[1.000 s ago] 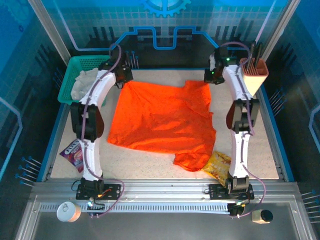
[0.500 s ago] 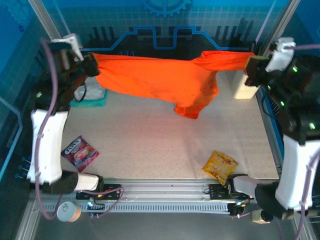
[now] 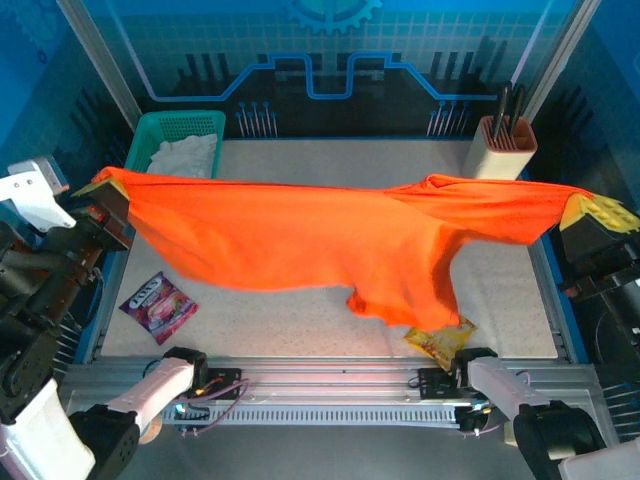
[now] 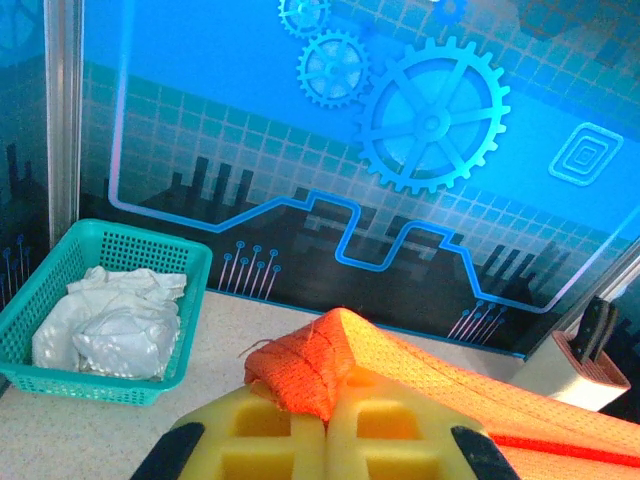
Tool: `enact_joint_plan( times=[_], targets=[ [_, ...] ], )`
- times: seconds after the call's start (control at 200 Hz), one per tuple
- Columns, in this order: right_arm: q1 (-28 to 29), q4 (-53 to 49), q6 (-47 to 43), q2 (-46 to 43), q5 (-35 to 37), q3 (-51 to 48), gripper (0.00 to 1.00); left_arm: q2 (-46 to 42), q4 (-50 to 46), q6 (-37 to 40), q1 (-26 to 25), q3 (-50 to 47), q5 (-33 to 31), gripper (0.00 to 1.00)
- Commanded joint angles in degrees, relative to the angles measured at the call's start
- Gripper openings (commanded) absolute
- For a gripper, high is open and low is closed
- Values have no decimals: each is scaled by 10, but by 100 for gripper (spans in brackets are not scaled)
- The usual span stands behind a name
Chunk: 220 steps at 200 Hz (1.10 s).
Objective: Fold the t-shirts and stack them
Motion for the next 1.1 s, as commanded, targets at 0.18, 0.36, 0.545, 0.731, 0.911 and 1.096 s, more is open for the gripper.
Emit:
enact_joint_plan(
  times=[0.18, 0.36, 0.545, 0.731, 0.911, 1.096],
  targets=[
    [5, 31, -53, 114, 100, -47, 0, 54, 38, 16, 6, -54, -32, 0],
    [5, 145, -85, 195, 123, -184, 0, 104, 167, 11, 6, -205, -34, 0],
    [5, 242, -101, 368, 124, -233, 0, 250, 314, 2, 6, -295, -29, 0],
    [9, 241, -110, 665, 145, -71, 0, 501, 424, -3, 11, -245, -39, 0],
    [10, 202, -106, 954, 193, 231, 0, 750, 394, -5, 22, -22, -49, 0],
    [2, 368, -80, 927, 201, 72, 0, 871, 342, 6, 32, 135, -60, 0]
  ],
)
